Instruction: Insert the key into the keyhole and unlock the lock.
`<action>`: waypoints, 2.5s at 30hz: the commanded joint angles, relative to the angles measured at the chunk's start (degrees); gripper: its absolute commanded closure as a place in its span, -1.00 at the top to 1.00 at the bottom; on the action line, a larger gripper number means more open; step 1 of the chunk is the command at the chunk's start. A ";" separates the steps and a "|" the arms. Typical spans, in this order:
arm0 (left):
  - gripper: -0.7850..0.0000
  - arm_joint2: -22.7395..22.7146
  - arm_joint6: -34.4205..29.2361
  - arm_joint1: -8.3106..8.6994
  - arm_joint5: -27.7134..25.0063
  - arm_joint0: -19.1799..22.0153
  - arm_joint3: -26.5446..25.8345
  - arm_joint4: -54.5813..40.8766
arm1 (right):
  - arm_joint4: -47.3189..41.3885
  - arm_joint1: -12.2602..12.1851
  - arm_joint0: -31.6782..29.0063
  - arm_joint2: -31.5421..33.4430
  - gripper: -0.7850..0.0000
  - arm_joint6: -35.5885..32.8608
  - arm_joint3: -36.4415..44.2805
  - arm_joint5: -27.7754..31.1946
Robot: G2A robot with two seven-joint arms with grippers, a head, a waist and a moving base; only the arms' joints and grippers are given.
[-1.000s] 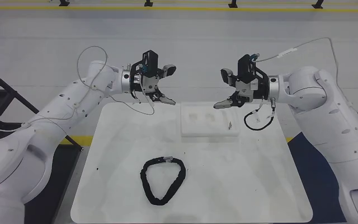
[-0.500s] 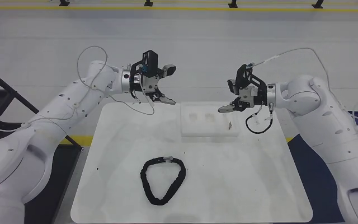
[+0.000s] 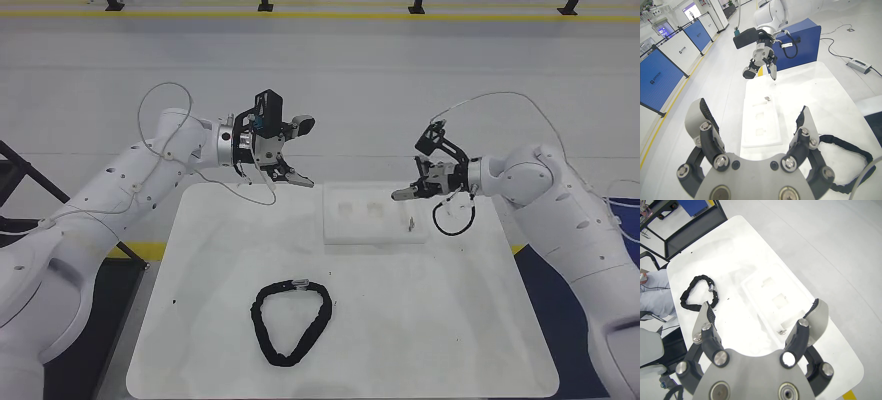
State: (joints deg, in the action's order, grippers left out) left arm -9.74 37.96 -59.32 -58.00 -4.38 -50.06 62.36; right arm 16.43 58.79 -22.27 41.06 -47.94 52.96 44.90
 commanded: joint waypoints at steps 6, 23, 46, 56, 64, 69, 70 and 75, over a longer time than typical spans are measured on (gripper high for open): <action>1.00 0.00 0.00 0.00 0.00 0.00 0.00 -0.01 | 0.04 2.42 0.94 -2.85 1.00 -0.06 -6.05 -8.46; 1.00 0.00 0.00 0.00 0.00 0.00 0.00 -0.01 | -4.44 9.02 3.43 -7.61 1.00 -8.59 -17.25 -27.97; 1.00 0.00 0.00 0.00 0.00 0.00 0.00 -0.01 | -3.48 18.35 5.72 -12.64 1.00 -12.01 -30.70 -30.83; 1.00 0.00 0.00 0.00 0.00 0.00 0.00 -0.01 | -1.16 21.39 6.51 -13.80 0.62 -12.13 -35.61 -30.85; 1.00 0.00 0.00 0.00 0.00 0.00 0.00 -0.01 | 1.03 22.82 7.17 -14.24 0.07 -11.69 -38.55 -33.10; 1.00 0.00 0.00 0.00 0.00 0.00 0.00 -0.01 | 2.02 23.45 7.43 -14.23 -0.12 -11.21 -39.81 -33.86; 1.00 0.00 0.00 0.00 0.00 0.00 0.00 -0.01 | 2.18 23.57 7.42 -14.21 -0.15 -11.09 -39.97 -34.02; 1.00 0.00 0.00 0.00 0.00 0.00 0.00 -0.01 | 3.18 24.14 7.39 -14.20 -0.16 -10.30 -40.71 -35.21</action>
State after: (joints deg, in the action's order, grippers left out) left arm -9.74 37.96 -59.32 -58.00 -4.38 -50.06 62.36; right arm 19.40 82.86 -14.88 26.89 -58.45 12.33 9.96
